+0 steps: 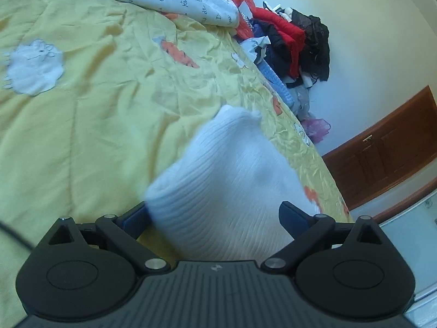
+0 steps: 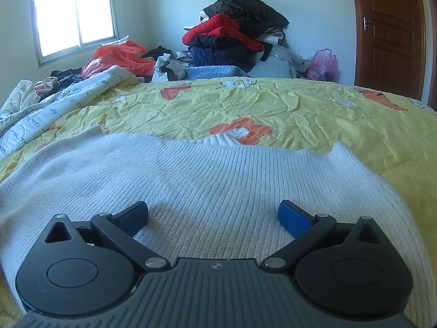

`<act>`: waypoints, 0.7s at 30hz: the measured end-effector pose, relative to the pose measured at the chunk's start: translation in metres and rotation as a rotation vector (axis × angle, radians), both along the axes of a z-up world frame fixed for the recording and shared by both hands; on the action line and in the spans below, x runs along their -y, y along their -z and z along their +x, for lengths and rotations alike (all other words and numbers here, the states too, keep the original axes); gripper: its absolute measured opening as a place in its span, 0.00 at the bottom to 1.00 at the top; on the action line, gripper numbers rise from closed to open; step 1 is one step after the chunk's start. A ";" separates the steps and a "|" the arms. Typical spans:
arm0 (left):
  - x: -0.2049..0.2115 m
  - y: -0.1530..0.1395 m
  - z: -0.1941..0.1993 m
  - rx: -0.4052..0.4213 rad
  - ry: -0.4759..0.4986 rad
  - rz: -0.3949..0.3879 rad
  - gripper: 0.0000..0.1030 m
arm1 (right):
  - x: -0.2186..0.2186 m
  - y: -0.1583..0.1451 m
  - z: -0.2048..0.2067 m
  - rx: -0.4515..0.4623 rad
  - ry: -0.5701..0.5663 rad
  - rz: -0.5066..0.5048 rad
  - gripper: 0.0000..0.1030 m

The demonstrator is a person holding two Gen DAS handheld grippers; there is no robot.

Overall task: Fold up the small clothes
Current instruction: 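Grasp the cardigan hem with the left gripper while the right gripper grasps beside it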

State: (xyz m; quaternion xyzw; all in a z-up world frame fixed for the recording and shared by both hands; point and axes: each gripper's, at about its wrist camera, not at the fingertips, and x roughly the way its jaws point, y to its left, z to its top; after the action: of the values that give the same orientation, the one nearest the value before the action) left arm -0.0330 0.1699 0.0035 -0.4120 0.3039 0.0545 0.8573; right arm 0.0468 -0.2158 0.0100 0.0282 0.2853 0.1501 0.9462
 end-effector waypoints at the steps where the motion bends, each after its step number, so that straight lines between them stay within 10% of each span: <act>1: 0.001 0.000 0.004 -0.009 -0.011 0.011 0.95 | 0.000 0.000 0.000 0.001 0.000 0.004 0.98; 4: 0.013 -0.003 0.011 -0.039 -0.018 0.097 0.82 | 0.001 0.000 0.000 0.002 0.000 0.013 0.98; 7: 0.019 -0.003 0.007 -0.076 -0.029 0.219 0.48 | 0.002 0.000 0.000 0.002 0.000 0.022 0.98; 14: 0.019 -0.006 0.004 -0.082 -0.022 0.234 0.34 | 0.004 0.000 -0.001 0.003 0.000 0.034 0.98; 21: 0.089 -0.041 -0.008 0.069 0.129 0.670 0.30 | 0.005 -0.033 0.005 -0.038 0.006 0.169 0.98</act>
State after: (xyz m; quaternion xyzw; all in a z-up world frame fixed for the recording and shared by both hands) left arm -0.0408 0.0804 0.0446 -0.0889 0.2651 0.0831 0.9565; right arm 0.0513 -0.2205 0.0429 0.1115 0.2896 0.1704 0.9352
